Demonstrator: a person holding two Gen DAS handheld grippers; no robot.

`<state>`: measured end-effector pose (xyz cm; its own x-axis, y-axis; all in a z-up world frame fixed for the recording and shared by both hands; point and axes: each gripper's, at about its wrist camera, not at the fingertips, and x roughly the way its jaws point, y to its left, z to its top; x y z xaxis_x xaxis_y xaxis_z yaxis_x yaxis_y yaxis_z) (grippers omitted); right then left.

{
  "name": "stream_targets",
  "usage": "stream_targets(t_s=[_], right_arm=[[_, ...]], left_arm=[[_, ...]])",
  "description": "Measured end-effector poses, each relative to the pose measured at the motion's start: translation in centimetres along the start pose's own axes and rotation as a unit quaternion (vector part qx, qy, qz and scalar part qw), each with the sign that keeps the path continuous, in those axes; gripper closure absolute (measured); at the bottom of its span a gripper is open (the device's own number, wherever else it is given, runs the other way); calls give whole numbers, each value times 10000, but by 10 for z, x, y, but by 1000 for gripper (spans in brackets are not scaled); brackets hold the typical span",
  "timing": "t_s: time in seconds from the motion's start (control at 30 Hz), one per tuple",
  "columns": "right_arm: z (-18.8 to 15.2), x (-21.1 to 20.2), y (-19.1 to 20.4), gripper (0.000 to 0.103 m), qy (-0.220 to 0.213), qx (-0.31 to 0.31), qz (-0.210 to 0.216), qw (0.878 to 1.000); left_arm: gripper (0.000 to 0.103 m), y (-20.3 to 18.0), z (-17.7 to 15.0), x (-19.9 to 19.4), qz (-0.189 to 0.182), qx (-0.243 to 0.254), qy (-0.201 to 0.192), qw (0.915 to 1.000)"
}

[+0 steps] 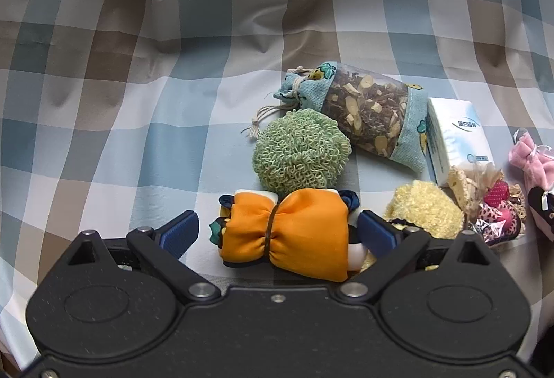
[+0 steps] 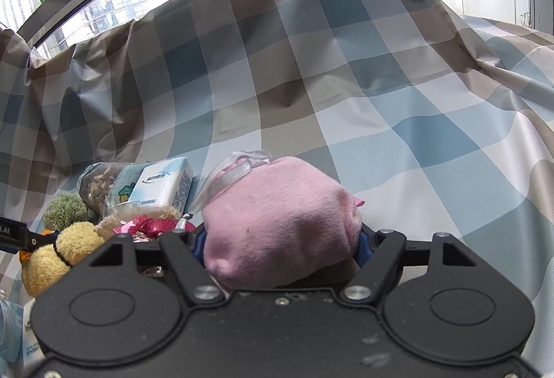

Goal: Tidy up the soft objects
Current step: 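Close the left gripper on the orange bow-shaped pouch and lift it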

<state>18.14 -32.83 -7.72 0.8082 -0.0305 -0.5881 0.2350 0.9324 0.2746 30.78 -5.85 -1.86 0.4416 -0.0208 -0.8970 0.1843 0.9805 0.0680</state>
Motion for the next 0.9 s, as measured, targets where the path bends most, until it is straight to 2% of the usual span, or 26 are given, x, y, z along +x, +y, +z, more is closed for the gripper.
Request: stream_targets(t_s=[0.23,0.5,0.7,0.9], right_arm=[[0,1,1,27,0,7,3,10000],[-1,3,0,20,-10,36,82,10000],[-2,3,0,16,-24,41,101,9999],[-2,4,-1,15,-40,83,143,9999]], left_arm=[[6,0,5,18,-42,-92,153,9998],[10,8,6,31,-400,-310,319,9982],[21,6,1,20,-369,-196,60,9991],[24,14,-1,0,-539,-363,-126,9978]])
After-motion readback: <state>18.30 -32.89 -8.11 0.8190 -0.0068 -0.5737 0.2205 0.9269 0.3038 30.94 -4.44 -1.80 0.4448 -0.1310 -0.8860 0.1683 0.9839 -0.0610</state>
